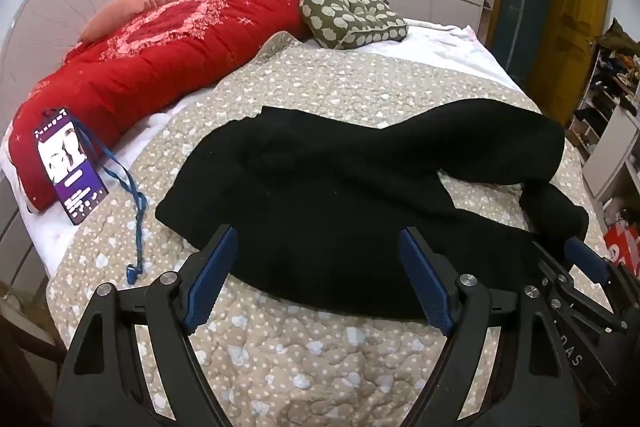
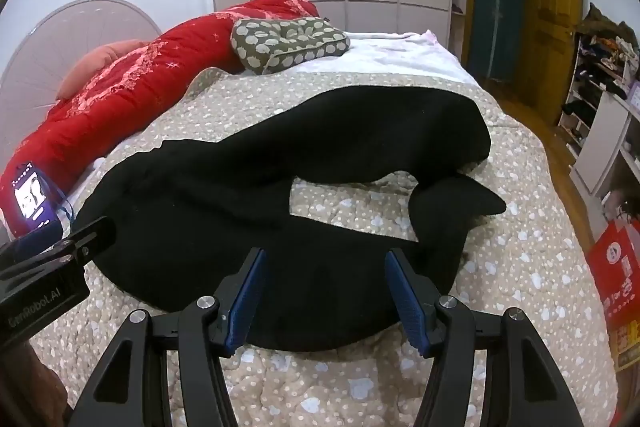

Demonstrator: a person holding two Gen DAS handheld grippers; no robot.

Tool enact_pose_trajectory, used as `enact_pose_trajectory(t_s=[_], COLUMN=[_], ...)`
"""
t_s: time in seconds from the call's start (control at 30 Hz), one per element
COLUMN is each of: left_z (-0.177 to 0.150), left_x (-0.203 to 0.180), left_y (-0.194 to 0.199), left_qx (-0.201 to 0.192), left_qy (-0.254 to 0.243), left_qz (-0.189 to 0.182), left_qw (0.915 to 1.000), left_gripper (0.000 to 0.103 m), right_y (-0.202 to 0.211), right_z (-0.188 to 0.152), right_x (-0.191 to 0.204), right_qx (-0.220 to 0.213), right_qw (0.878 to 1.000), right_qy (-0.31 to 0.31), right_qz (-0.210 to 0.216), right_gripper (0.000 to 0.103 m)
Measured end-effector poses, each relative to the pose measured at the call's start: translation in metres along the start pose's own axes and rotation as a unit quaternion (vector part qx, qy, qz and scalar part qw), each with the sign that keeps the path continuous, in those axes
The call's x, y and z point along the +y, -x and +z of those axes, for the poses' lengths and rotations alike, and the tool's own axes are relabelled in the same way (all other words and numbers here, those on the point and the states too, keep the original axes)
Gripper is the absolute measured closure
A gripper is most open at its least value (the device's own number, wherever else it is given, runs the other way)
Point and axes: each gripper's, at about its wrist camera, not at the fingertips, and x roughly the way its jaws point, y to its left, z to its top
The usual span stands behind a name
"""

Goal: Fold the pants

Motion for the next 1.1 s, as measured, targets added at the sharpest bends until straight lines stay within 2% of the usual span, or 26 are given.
enact_pose_trajectory(t_s=[0.83,1.1], left_z=[-0.006,-0.007], left_x=[-0.003,-0.003], left_y=[-0.005,-0.009], left_qx=[0.013,0.018], left_qy=[-0.005,-0.005], left_qz=[0.006,0.004], left_qw=[0.9999,0.9998], left_gripper=[0.020,0.020], right_y=[0.000,-0.001], right_z=[-0.005,-0.007], right_x=[0.002,0.002], right_qx=[0.004,-0.004], right_qw=[1.000,1.000], right_qy=[-0.006,0.010], right_qz=[0.009,-0.005], right_gripper=[0.044,0.044])
